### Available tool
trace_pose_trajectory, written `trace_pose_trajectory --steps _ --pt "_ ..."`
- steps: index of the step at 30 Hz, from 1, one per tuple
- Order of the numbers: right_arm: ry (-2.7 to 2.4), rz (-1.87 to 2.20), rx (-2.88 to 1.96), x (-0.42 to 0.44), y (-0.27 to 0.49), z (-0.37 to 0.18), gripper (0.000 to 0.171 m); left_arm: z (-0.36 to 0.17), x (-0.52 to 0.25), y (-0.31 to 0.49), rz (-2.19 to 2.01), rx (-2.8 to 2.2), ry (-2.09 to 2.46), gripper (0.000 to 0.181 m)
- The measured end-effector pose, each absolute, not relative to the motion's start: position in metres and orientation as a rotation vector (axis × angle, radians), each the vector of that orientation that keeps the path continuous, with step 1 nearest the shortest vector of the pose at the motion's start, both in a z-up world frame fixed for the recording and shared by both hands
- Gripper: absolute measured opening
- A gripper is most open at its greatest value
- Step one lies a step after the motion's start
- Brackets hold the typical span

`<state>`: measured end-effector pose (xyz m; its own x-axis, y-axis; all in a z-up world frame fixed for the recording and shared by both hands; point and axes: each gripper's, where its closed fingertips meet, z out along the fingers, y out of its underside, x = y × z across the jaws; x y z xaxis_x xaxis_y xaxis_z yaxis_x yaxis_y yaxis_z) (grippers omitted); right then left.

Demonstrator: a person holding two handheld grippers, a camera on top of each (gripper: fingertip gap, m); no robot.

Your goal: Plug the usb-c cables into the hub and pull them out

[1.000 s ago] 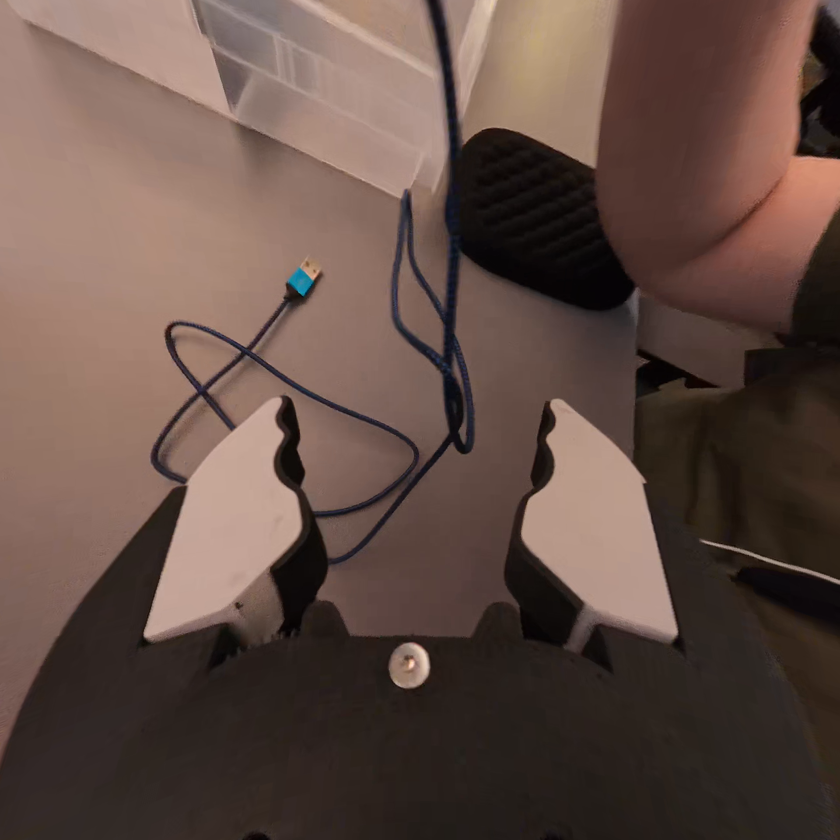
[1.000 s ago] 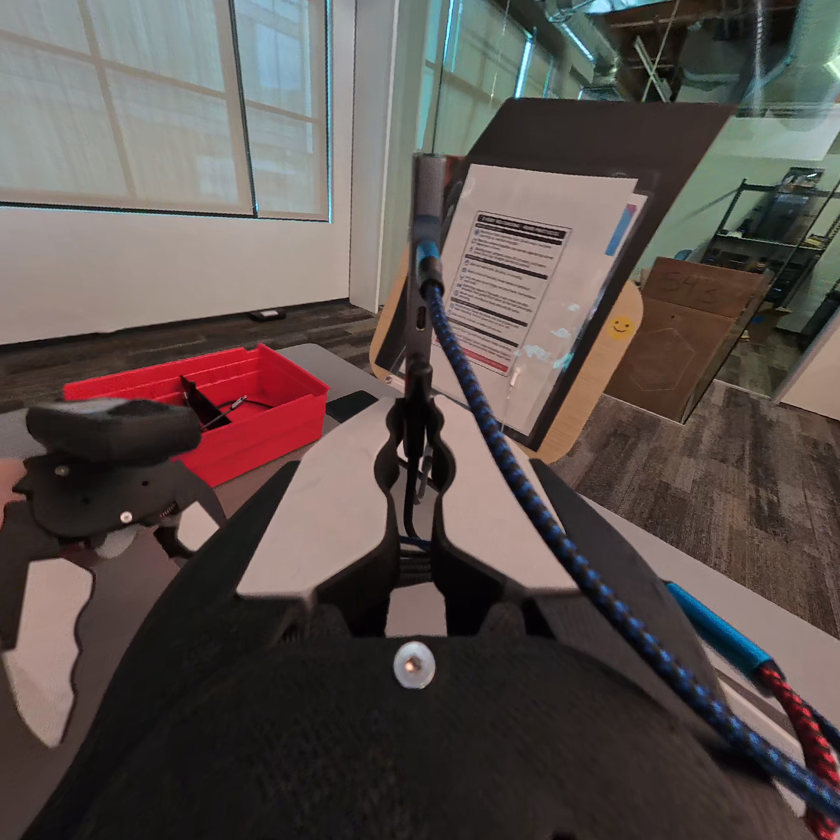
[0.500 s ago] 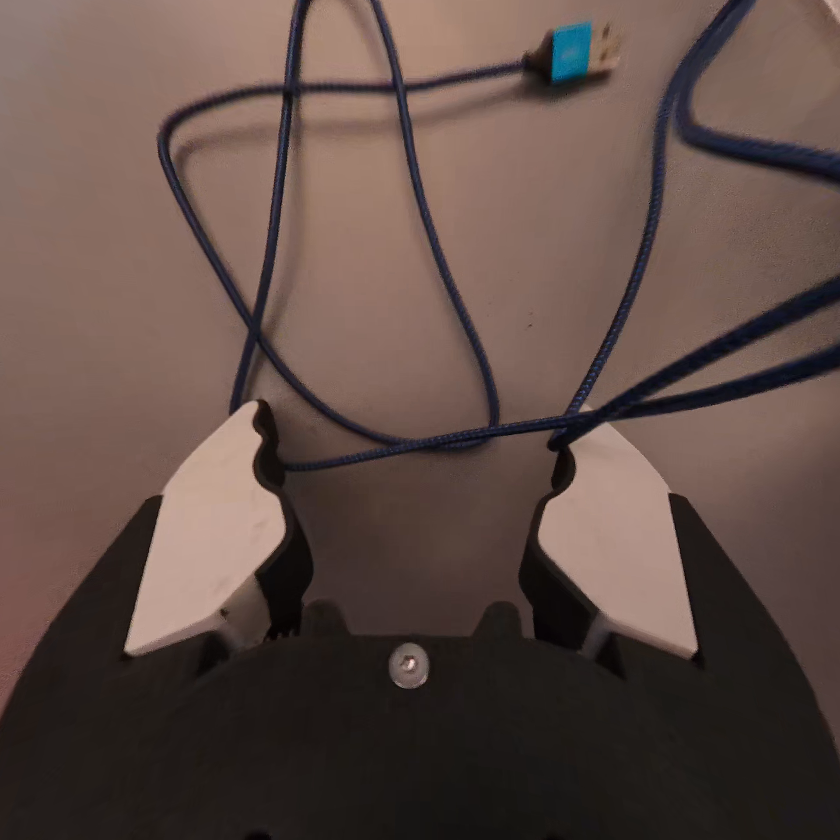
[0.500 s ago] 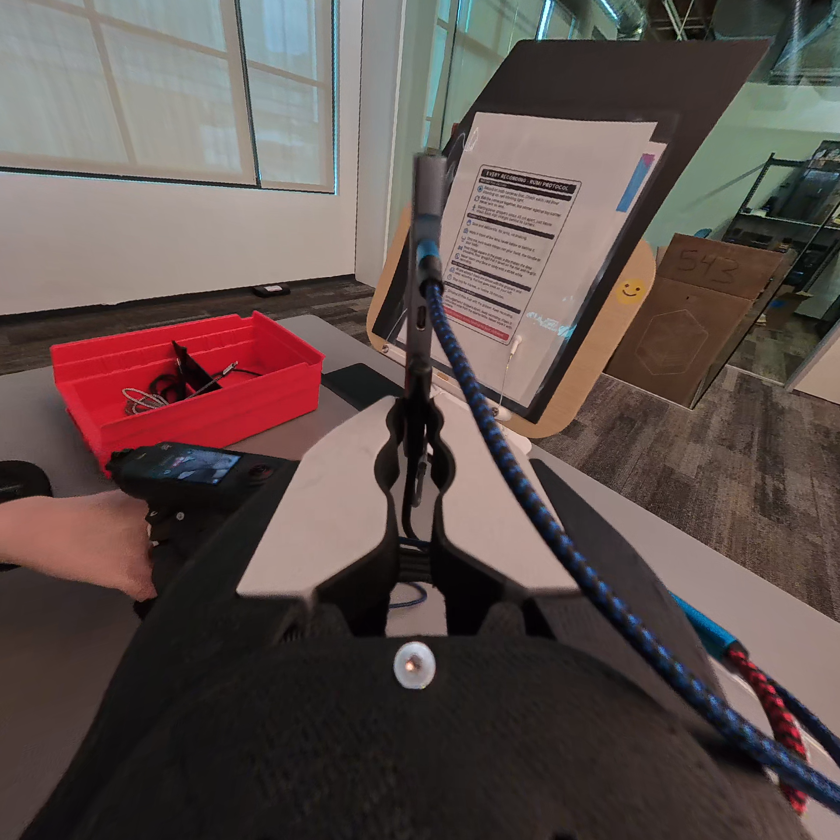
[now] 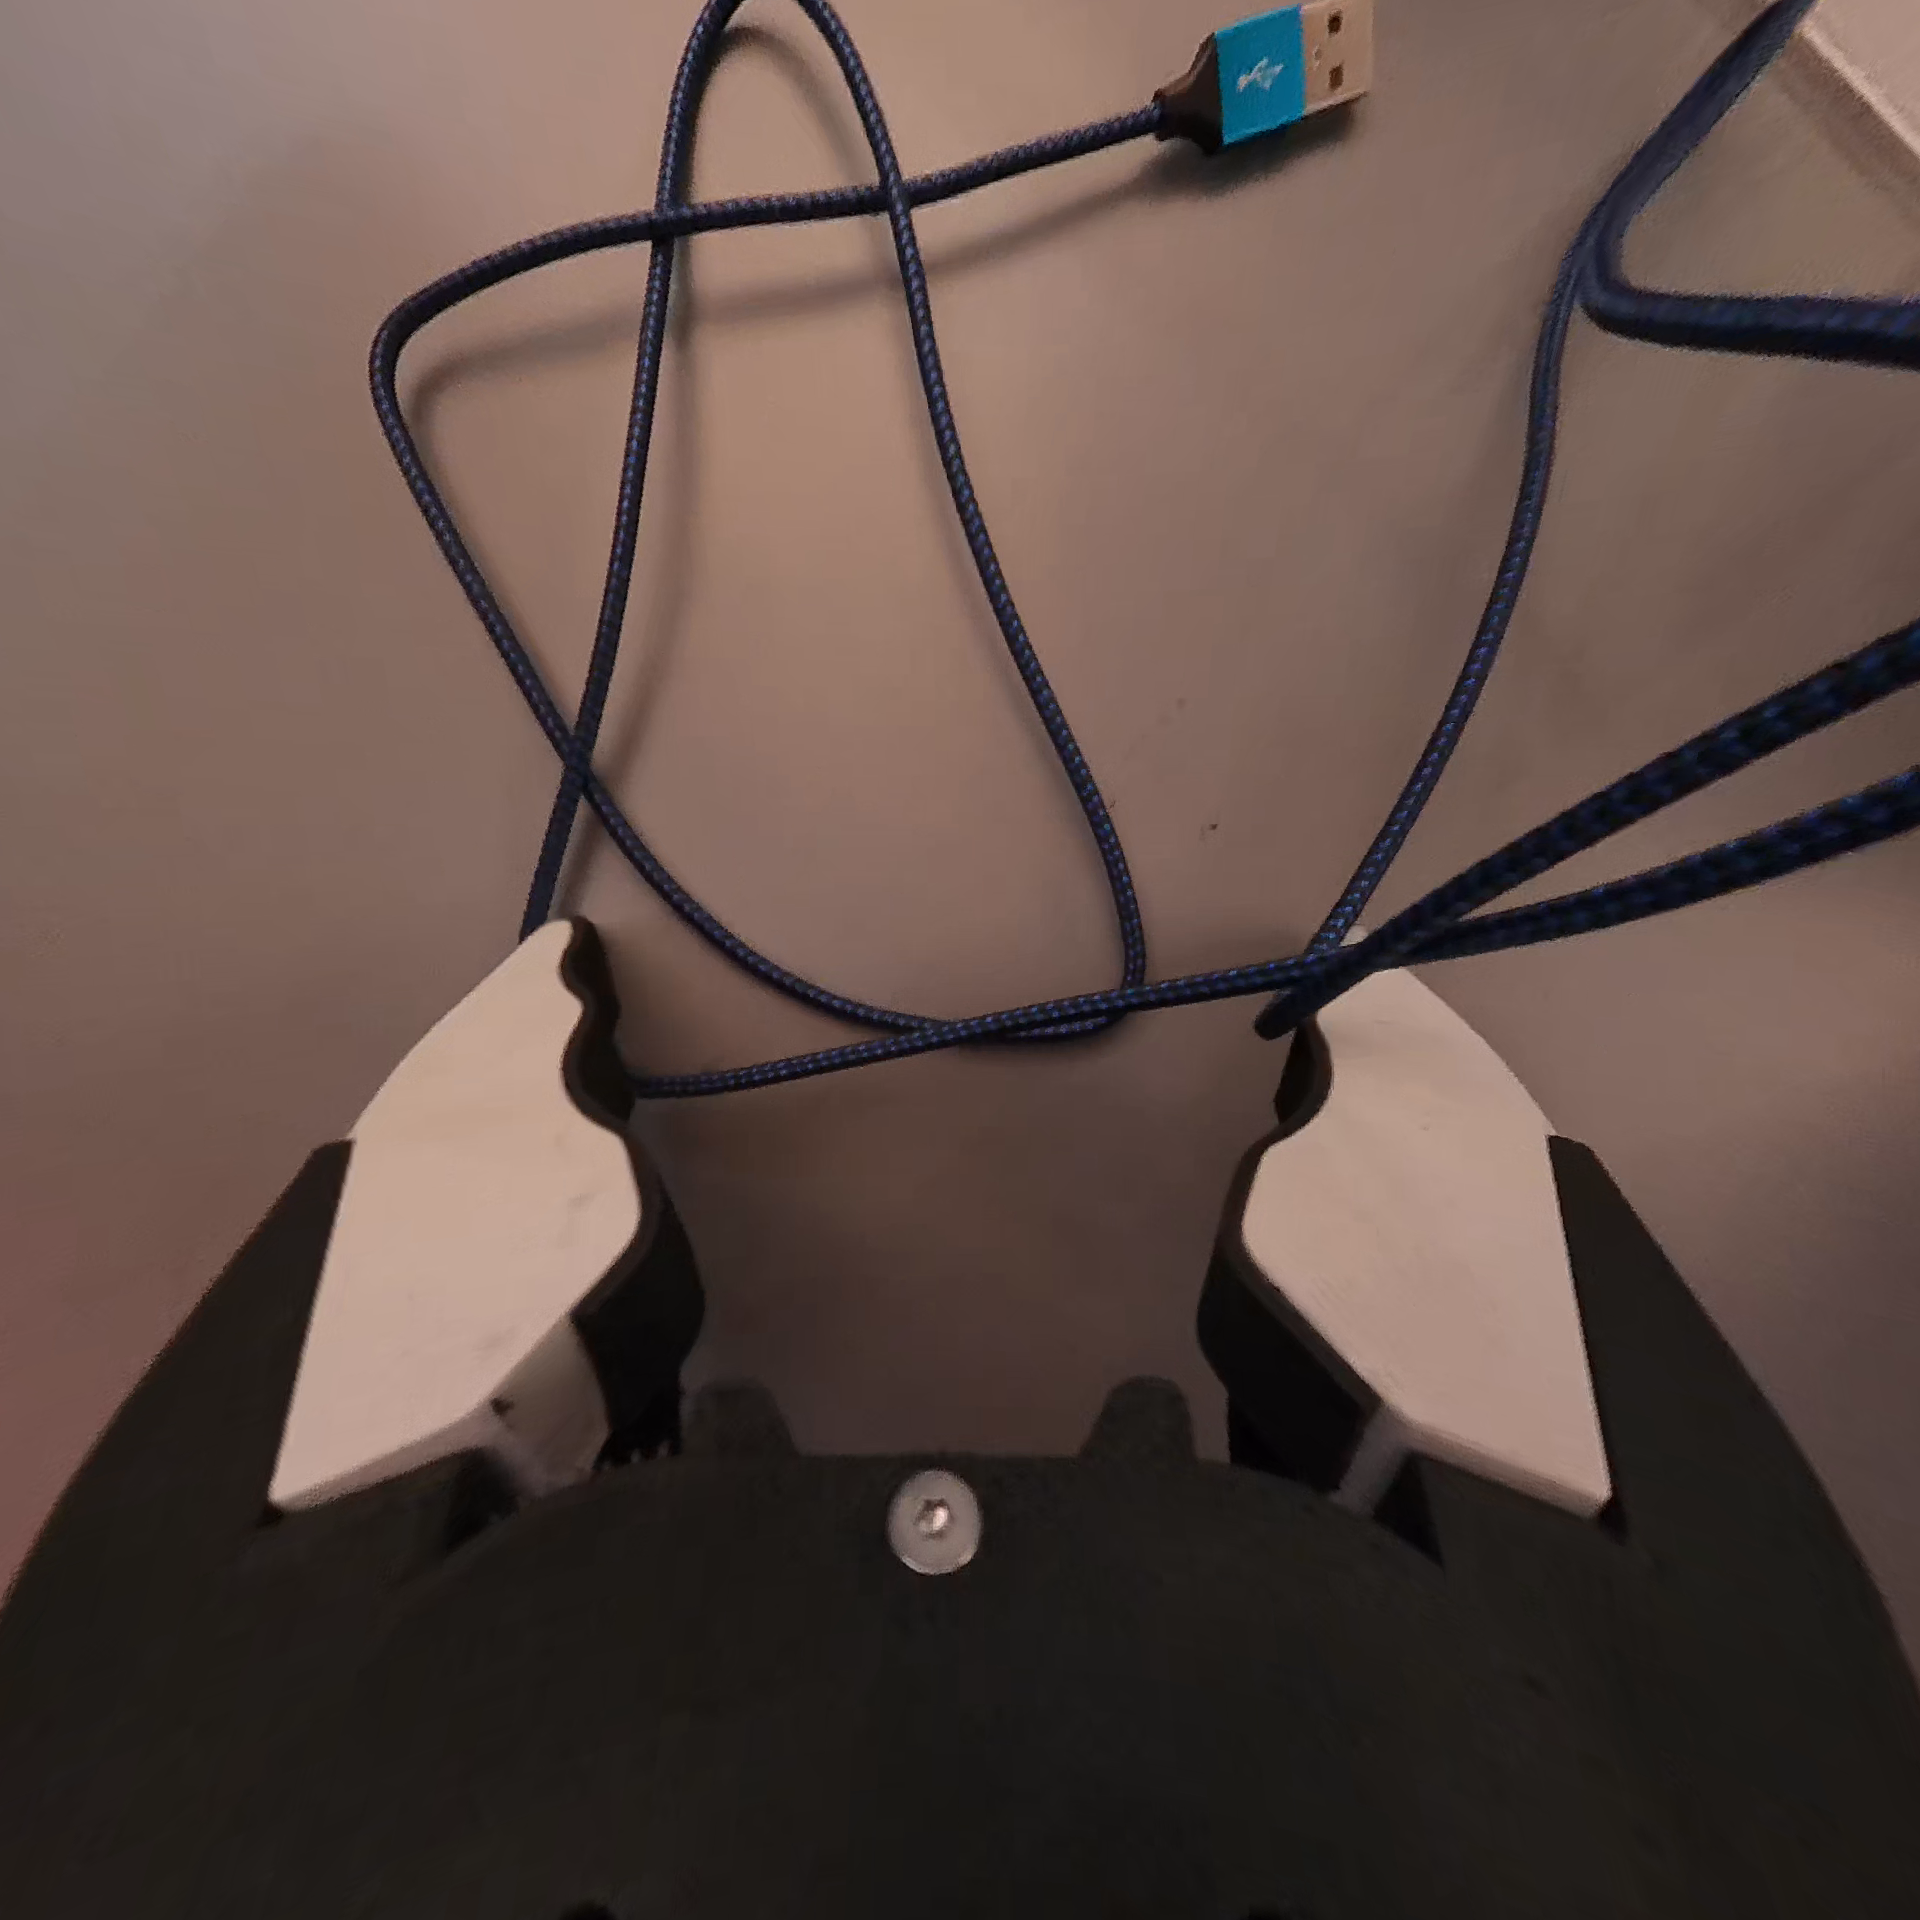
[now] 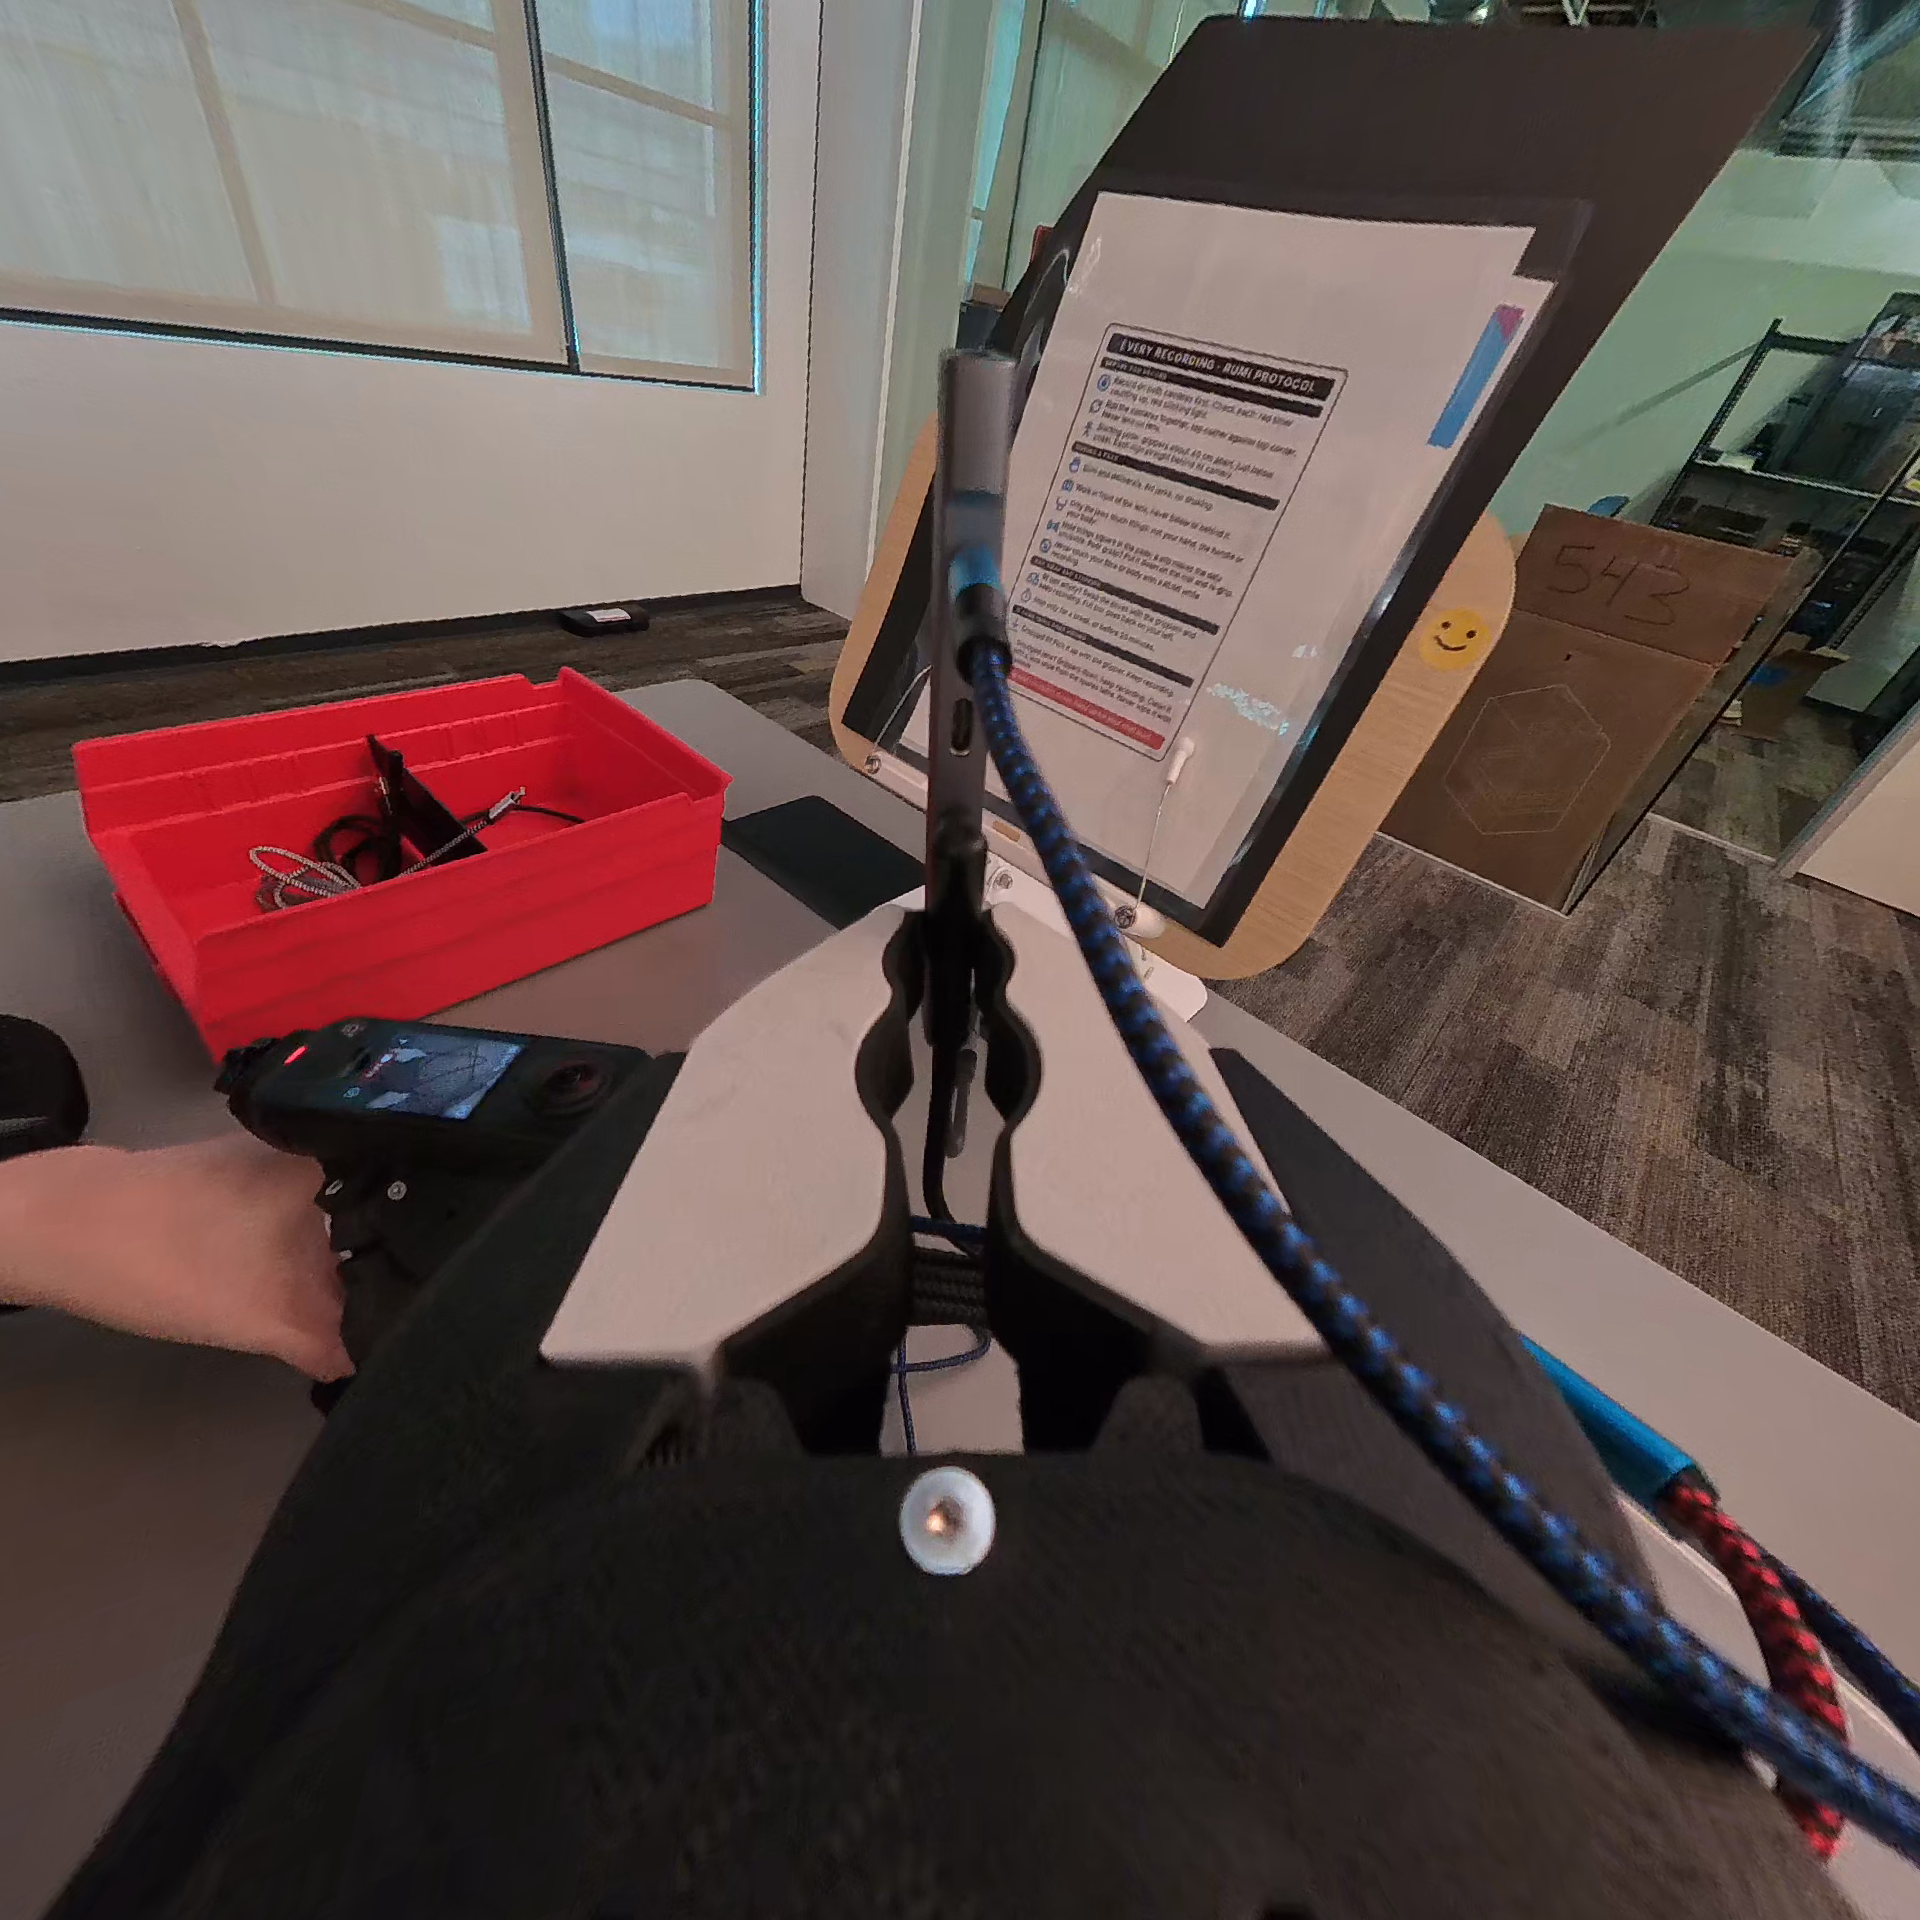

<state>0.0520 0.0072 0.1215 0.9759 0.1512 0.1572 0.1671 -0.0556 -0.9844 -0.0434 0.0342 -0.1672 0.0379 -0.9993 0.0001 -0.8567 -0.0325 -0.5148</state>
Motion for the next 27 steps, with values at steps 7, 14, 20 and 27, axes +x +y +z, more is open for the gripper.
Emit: trace_pose_trajectory --steps 7,14,20,27 --pt "-0.251 -0.015 -1.64 0.051 0.009 0.119 0.009 -0.163 -0.033 0.034 -0.556 -1.881 1.842 0.115" --pt "-0.253 -0.015 -1.647 0.052 0.011 0.117 0.009 -0.164 -0.031 0.032 -0.589 -1.862 1.852 0.089" --pt "-0.247 -0.017 -1.661 0.054 0.013 0.113 0.009 -0.16 -0.035 0.036 -0.616 -1.853 1.881 0.036" --pt "-0.242 0.021 -1.694 0.061 0.011 0.108 0.009 -0.136 -0.042 0.051 -0.658 -1.807 1.868 0.005"
